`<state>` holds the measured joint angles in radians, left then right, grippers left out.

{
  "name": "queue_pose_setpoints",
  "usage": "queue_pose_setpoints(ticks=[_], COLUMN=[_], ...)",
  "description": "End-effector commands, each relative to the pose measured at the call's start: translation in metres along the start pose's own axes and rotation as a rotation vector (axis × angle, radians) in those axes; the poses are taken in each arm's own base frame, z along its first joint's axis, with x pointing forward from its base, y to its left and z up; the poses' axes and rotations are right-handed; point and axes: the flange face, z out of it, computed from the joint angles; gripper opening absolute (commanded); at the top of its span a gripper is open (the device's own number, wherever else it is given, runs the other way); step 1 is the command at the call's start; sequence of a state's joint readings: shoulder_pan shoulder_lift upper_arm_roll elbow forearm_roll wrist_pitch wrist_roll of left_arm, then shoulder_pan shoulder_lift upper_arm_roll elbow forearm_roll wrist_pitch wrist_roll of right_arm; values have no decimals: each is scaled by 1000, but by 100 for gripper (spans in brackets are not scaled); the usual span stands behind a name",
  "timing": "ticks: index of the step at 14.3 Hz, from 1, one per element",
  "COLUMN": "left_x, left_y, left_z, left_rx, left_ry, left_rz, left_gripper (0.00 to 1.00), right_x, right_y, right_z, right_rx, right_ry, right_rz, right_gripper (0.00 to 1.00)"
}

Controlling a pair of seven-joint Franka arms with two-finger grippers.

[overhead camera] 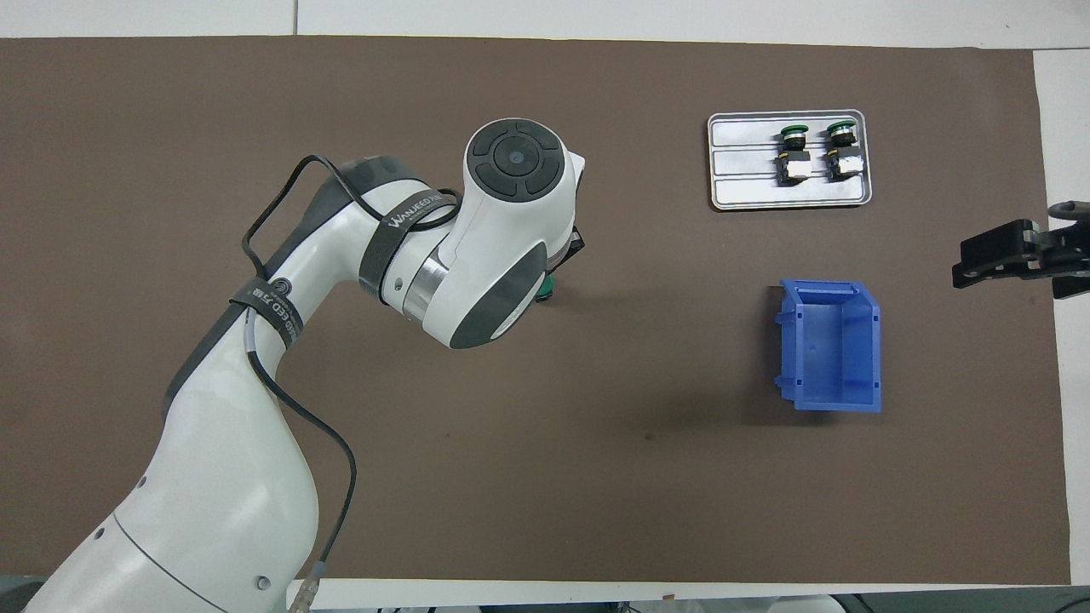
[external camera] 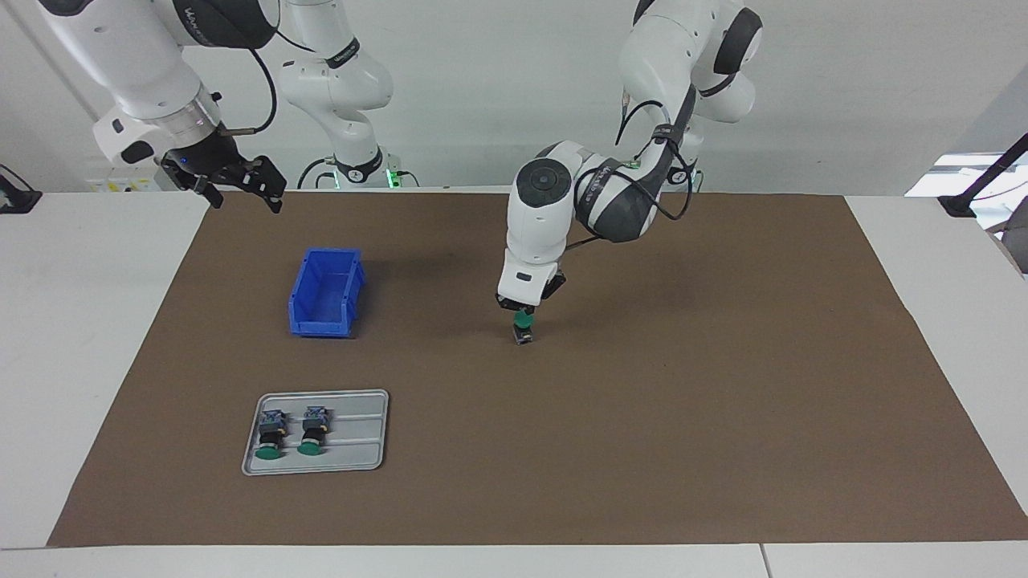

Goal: Place and press button with both arms

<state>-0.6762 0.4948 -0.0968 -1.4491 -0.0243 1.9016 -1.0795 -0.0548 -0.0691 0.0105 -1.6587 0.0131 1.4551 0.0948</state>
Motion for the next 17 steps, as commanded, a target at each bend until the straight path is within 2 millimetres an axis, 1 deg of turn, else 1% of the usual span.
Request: queue_pose_setpoints(ticks=[1, 3, 12, 13, 16, 17], left_x=[3, 3, -1, -6, -8, -9], left_y=[3, 3, 2, 5, 4, 1], left_z=[12, 18, 33, 36, 42, 47], left_rx=[1, 9, 8, 10, 10, 18], left_ry=[25, 22, 23, 21, 22, 20], left_rz=[2, 2, -15, -6, -4, -5], left_gripper=[0, 0, 1, 1, 1, 1], right_x=[-6, -6, -6, -6, -6, -6], right_y=[2, 1, 1, 2, 1, 2], right_z=[-1, -1, -1, -1, -1, -1], right_rx=[-3, -3, -2, -3, -1, -3], right_ry=[-3, -3, -3, -3, -3, -3], right_rz=[10, 9, 8, 10, 10, 10], right_gripper=[99, 99, 99, 99, 99, 99])
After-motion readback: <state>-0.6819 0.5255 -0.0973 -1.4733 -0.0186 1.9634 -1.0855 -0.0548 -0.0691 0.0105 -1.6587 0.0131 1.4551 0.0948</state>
